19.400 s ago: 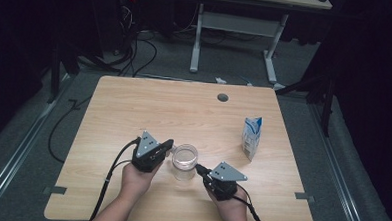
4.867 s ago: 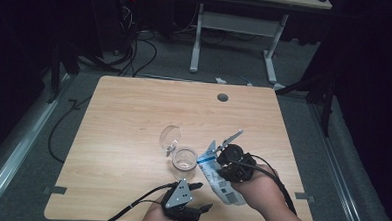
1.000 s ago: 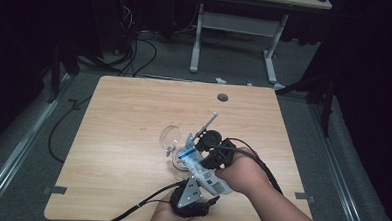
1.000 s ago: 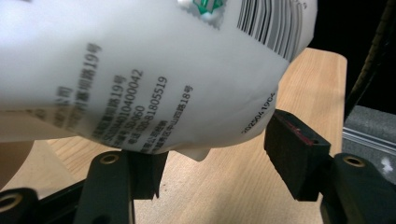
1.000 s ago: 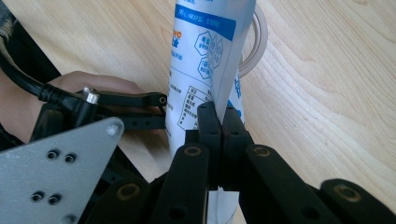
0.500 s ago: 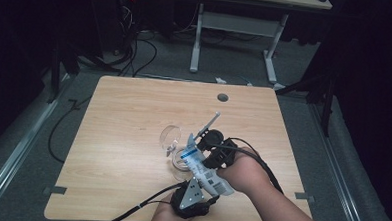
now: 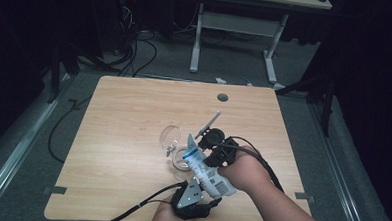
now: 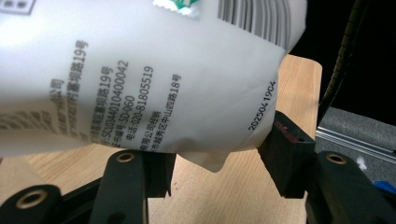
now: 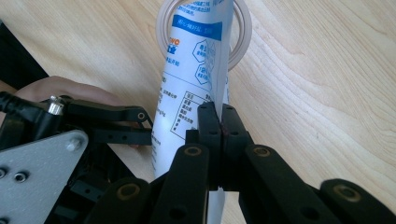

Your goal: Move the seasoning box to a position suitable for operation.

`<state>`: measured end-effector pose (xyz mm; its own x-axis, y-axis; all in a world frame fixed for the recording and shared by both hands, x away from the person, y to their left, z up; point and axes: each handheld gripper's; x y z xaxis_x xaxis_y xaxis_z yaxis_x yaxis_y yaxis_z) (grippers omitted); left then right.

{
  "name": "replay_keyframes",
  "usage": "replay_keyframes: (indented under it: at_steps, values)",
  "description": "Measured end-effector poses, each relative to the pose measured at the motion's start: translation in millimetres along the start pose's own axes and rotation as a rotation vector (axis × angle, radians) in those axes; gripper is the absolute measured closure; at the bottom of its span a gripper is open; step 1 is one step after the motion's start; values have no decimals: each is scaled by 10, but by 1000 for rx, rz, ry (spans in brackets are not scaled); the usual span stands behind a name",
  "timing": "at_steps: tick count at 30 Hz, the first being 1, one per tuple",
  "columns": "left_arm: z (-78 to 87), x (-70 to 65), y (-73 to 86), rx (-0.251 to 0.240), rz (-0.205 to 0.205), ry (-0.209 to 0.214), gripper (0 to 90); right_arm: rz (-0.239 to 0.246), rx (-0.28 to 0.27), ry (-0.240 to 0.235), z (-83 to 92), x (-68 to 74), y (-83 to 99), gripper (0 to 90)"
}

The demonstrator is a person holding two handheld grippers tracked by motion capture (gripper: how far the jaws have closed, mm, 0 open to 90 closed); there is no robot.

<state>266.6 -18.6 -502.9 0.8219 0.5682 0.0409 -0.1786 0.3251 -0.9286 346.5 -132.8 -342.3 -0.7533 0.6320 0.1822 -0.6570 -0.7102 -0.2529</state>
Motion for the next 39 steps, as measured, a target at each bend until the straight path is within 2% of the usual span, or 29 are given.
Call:
replay_keyframes:
  at_steps: [8,19,39]
  values:
    - [9,22,-19,-2,1,-6,494,7,-8,2,16,-1,-26,900]
    - [-1,20,-39,-4,14,20,496,8,-2,10,6,-5,-32,900]
    - [13,69,-77,-15,37,31,496,19,-7,20,3,4,-112,900]
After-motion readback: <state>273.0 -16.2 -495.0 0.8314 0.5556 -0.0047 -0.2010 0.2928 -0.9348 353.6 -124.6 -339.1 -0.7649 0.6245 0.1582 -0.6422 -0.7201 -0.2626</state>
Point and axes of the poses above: each handheld gripper's, and its own axes: z roughly backward along the jaws, y roughly out of its underside, x roughly to its left, and after that the axes turned 12 degrees about -y, right-handed
